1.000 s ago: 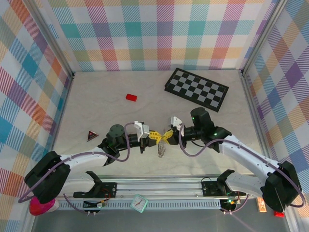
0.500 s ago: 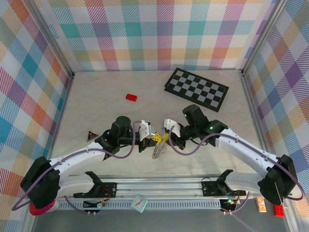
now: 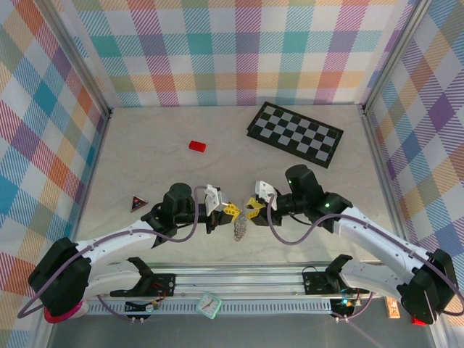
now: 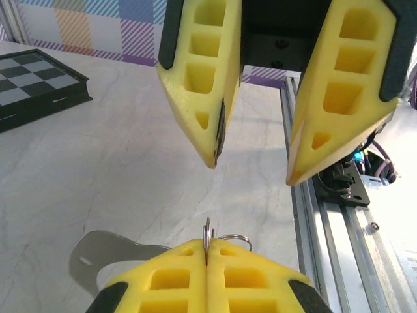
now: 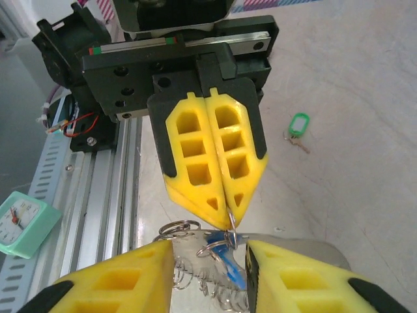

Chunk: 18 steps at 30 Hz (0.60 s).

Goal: Put the keys on the keyring

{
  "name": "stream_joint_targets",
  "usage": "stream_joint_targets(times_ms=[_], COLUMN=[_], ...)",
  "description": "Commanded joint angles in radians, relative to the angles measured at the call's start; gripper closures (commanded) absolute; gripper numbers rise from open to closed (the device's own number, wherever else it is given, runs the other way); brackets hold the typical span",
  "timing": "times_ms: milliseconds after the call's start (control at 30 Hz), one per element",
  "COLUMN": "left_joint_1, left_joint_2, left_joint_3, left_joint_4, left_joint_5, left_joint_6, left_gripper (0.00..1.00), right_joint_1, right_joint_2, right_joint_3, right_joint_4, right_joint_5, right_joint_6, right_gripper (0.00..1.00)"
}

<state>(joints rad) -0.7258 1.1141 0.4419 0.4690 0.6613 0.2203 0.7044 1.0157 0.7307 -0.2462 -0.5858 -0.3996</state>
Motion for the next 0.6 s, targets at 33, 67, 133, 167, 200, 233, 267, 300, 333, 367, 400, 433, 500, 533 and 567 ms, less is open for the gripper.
stream_joint_targets(times_ms=[33, 67, 133, 167, 200, 233, 267, 300, 333, 367, 400, 433, 500, 533, 567], left_joint_1=[0.001, 0.000, 0.000, 0.000, 0.001, 0.001, 0.000, 0.000, 0.000, 0.000, 0.000, 0.000, 0.000, 0.001, 0.001], left_joint_2=[-0.016, -0.014, -0.008, -0.005, -0.002, 0.002, 0.005, 0.009, 0.015, 0.018, 0.022, 0.027, 0.032, 0.034, 0.038], left_joint_3=[-0.027, -0.036, -0.051, -0.058, -0.063, -0.069, -0.072, -0.075, -0.077, -0.077, -0.078, -0.078, -0.078, -0.078, -0.080], left_joint_4=[0.183, 0.212, 0.265, 0.289, 0.310, 0.330, 0.345, 0.359, 0.369, 0.377, 0.384, 0.392, 0.401, 0.406, 0.412], left_joint_5=[0.019, 0.025, 0.033, 0.036, 0.038, 0.041, 0.043, 0.044, 0.046, 0.047, 0.047, 0.048, 0.047, 0.047, 0.047], left_joint_6=[-0.059, -0.069, -0.087, -0.095, -0.100, -0.108, -0.114, -0.120, -0.125, -0.129, -0.132, -0.136, -0.139, -0.140, -0.143], left_gripper=[1.00, 1.00, 1.00, 1.00, 1.00, 1.00, 1.00, 1.00, 1.00, 1.00, 1.00, 1.00, 1.00, 1.00, 1.00], right_joint_1=[-0.011, -0.012, -0.011, -0.012, -0.011, -0.012, -0.011, -0.012, -0.011, -0.012, -0.011, -0.011, -0.011, -0.012, -0.011], right_joint_2=[-0.066, -0.069, -0.068, -0.067, -0.062, -0.056, -0.048, -0.040, -0.032, -0.024, -0.018, -0.011, 0.000, 0.006, 0.011], right_joint_3=[-0.055, -0.060, -0.072, -0.078, -0.081, -0.081, -0.079, -0.077, -0.076, -0.075, -0.073, -0.072, -0.071, -0.072, -0.073], right_joint_4=[0.123, 0.130, 0.151, 0.169, 0.182, 0.192, 0.199, 0.208, 0.214, 0.222, 0.226, 0.230, 0.242, 0.247, 0.253], right_joint_5=[-0.035, -0.028, 0.002, 0.017, 0.025, 0.026, 0.026, 0.023, 0.014, 0.004, -0.005, -0.016, -0.028, -0.032, -0.035], right_joint_6=[0.069, 0.075, 0.093, 0.104, 0.116, 0.121, 0.127, 0.133, 0.136, 0.141, 0.143, 0.147, 0.156, 0.160, 0.164], right_gripper=[0.67, 0.68, 0.72, 0.74, 0.76, 0.78, 0.79, 0.80, 0.80, 0.79, 0.79, 0.78, 0.78, 0.78, 0.78])
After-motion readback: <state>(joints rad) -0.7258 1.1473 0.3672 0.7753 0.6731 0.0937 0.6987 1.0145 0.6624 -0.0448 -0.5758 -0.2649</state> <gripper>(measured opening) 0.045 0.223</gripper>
